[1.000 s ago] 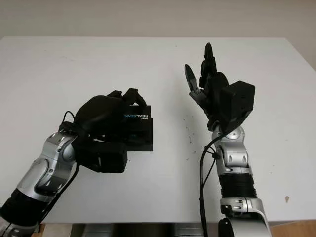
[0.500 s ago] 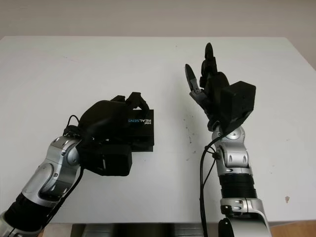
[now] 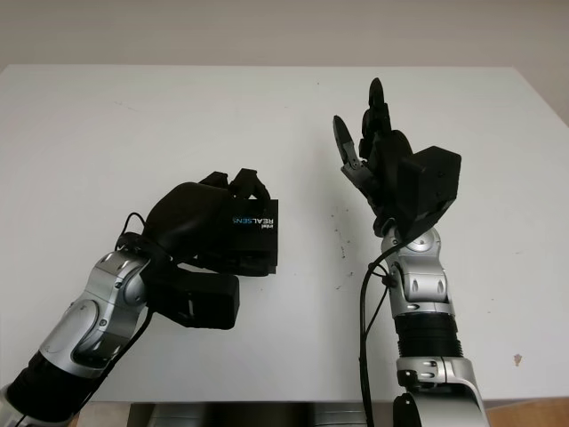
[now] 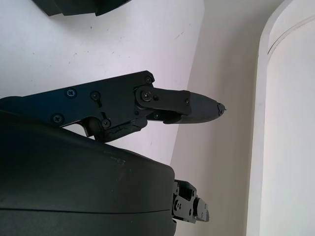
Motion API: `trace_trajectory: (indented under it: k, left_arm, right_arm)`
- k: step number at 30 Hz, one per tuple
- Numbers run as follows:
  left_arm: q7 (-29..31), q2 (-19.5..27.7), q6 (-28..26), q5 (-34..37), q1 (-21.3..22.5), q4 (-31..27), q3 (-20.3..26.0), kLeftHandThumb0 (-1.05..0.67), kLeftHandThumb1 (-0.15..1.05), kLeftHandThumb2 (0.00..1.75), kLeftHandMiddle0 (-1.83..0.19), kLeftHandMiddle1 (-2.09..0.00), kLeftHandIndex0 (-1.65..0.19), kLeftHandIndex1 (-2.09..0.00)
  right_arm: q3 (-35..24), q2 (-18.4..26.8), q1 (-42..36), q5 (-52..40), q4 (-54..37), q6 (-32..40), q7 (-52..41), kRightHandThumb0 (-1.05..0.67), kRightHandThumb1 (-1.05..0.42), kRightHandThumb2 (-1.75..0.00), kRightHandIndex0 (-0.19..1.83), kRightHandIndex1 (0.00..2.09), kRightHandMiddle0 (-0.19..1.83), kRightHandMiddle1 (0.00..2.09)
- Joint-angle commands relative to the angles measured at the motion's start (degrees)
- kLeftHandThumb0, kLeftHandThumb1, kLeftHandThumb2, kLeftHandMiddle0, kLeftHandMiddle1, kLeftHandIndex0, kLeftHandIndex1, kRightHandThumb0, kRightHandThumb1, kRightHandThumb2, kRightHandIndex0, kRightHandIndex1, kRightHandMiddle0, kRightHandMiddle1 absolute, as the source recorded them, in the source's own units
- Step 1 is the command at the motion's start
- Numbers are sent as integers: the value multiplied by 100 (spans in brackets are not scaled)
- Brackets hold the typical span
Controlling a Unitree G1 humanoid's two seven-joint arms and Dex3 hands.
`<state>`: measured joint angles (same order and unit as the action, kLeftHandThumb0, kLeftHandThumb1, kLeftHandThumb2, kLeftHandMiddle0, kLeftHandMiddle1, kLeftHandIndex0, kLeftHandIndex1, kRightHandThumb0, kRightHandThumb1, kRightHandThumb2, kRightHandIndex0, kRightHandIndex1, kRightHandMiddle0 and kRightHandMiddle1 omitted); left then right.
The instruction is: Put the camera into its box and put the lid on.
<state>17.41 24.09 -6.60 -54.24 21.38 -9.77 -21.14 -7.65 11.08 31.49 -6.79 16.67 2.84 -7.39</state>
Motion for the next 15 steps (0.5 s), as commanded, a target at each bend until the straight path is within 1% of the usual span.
trace_trajectory:
  k: [1,2,4,6,7,8,9,10,11,12,13,14,15]
  left_arm:
    - [13,16,145,-51,-131,-4,-174,-28,105,30,-34,-209,13,-209]
    - [19,25,160,-75,-138,-7,-180,-28,105,30,-28,-209,16,-207]
    - [-89,61,227,-199,-172,-4,-211,-29,105,30,-26,-209,16,-208]
    - [-101,72,214,-292,-236,-48,-224,-33,105,35,-16,-209,17,-209]
    - [-88,60,180,-323,-285,-86,-218,-35,105,37,-7,-209,18,-207]
    - [-126,61,155,-432,-329,-113,-230,-38,105,38,6,-209,19,-198]
    - [-149,62,106,-583,-374,-142,-253,-44,105,39,14,-184,19,-160]
    - [-128,62,36,-766,-415,-178,-289,-47,105,40,16,-160,19,-131]
    - [-134,52,-25,-933,-465,-207,-317,-52,105,43,12,-121,18,-101]
    - [-126,27,-82,-1033,-518,-234,-331,-58,105,46,2,-65,13,-65]
    - [-54,-24,-177,-1091,-588,-286,-335,-60,105,47,-4,-38,9,-45]
    - [38,-68,-257,-1115,-650,-338,-333,-64,105,47,1,-20,12,-30]
    - [86,-106,-308,-1114,-711,-377,-325,-66,105,49,8,-8,15,-18]
  right_arm:
    - [-9,2,-52,-6,-158,-3,-1,-56,-105,-44,-19,0,-19,0]
    - [-10,1,-55,-9,-167,9,1,-56,-105,-45,-19,0,-19,1]
    - [-10,2,-55,-10,-162,6,0,-57,-105,-44,-19,0,-19,1]
    - [-17,1,-53,-24,-155,4,-11,-57,-105,-44,-19,0,-19,1]
    - [-20,1,-54,-31,-154,0,-17,-57,-105,-44,-19,0,-19,1]
    - [-22,3,-56,-33,-150,-8,-21,-57,-105,-44,-19,0,-19,1]
    - [-23,5,-57,-34,-149,-11,-26,-57,-105,-44,-19,0,-19,1]
    - [-26,7,-58,-42,-146,-18,-38,-57,-105,-44,-19,0,-19,1]
    - [-28,6,-59,-42,-148,-18,-41,-56,-105,-44,-19,0,-19,1]
    - [-30,8,-58,-43,-142,-26,-47,-56,-105,-44,-19,0,-19,0]
    - [-35,6,-57,-49,-148,-10,-44,-56,-105,-45,-19,0,-19,0]
    - [-30,12,-56,-34,-152,-2,-35,-56,-105,-44,-19,0,-19,1]
    - [-27,15,-53,-23,-154,7,-24,-56,-105,-44,-19,0,-19,1]
